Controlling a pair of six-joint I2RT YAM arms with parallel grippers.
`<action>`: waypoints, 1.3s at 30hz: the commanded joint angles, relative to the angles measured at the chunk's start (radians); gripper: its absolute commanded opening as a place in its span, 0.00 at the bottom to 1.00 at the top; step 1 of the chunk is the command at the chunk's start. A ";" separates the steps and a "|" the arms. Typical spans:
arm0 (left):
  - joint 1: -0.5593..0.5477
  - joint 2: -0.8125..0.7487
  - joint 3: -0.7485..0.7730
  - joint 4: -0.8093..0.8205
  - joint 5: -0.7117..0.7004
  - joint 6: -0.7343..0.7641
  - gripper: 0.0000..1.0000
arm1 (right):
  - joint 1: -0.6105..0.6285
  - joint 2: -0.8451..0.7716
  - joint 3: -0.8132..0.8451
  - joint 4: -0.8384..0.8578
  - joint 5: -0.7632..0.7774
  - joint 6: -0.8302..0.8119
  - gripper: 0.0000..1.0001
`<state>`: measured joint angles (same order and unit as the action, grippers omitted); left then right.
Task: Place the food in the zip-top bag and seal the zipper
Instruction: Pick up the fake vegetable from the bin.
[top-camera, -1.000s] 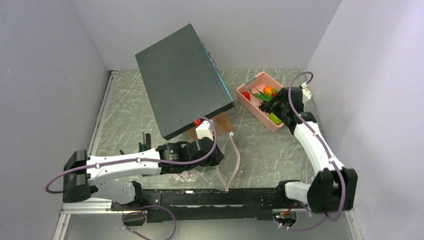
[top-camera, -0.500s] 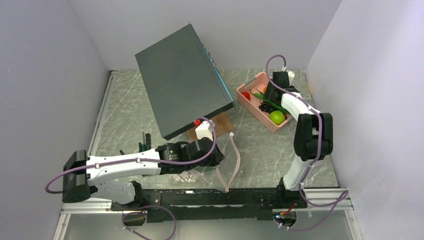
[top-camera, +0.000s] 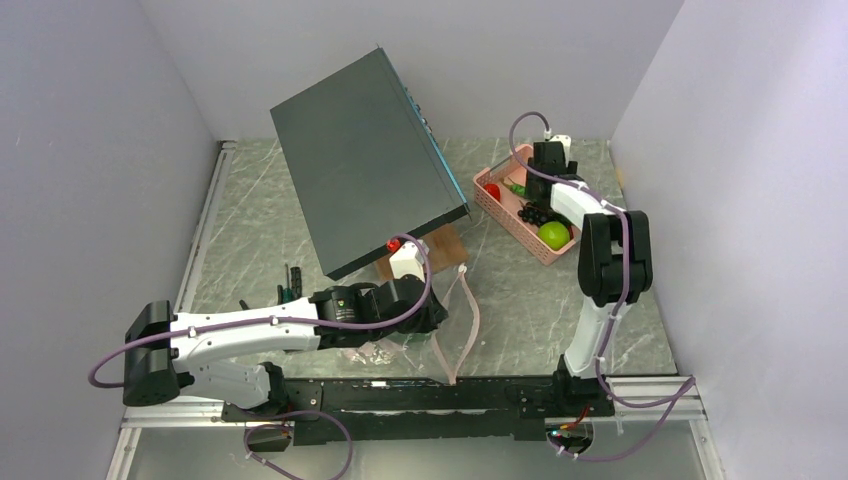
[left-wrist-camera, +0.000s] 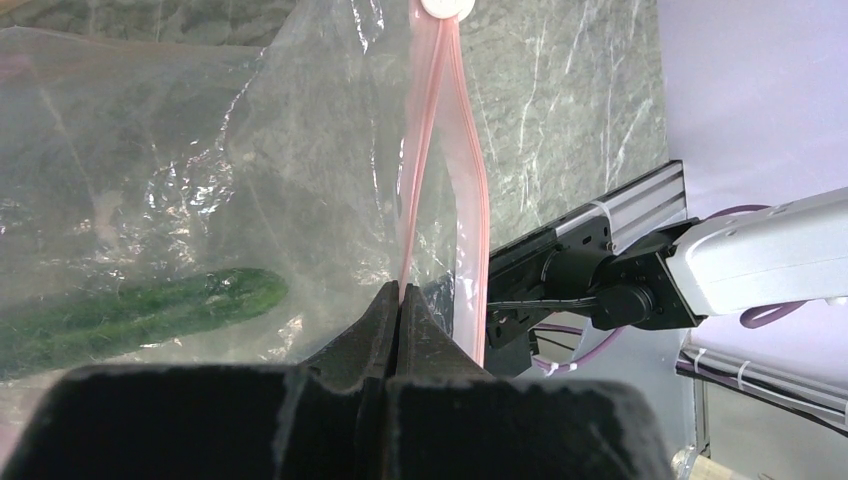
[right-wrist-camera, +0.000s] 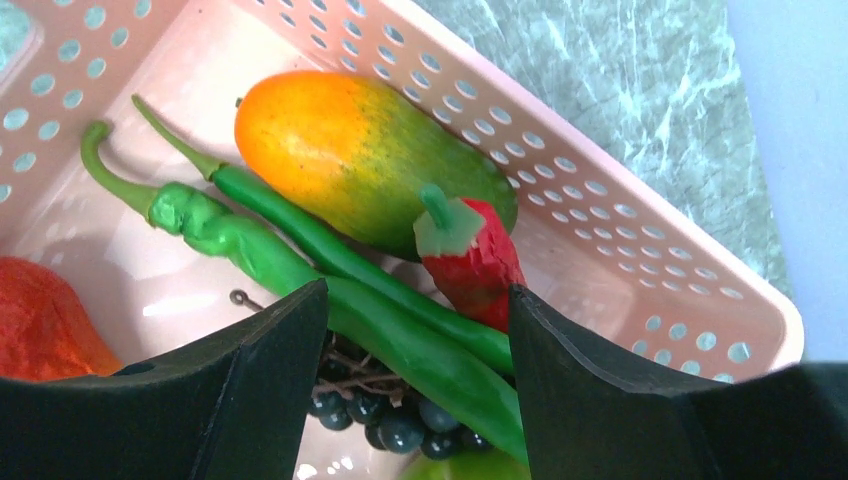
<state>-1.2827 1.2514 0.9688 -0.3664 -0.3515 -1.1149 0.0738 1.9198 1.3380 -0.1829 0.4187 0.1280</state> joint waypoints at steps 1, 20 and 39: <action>-0.004 -0.024 0.025 0.000 0.011 0.010 0.00 | 0.005 0.051 0.082 0.036 0.076 -0.038 0.68; -0.004 -0.013 0.045 -0.013 0.017 0.031 0.00 | -0.037 0.103 0.147 0.012 0.006 0.023 0.60; -0.004 -0.019 0.029 0.020 0.026 0.006 0.00 | 0.017 -0.147 0.090 0.005 0.075 0.049 0.00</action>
<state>-1.2827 1.2518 0.9710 -0.3851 -0.3363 -1.0950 0.0566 1.9686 1.4414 -0.2035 0.4343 0.1493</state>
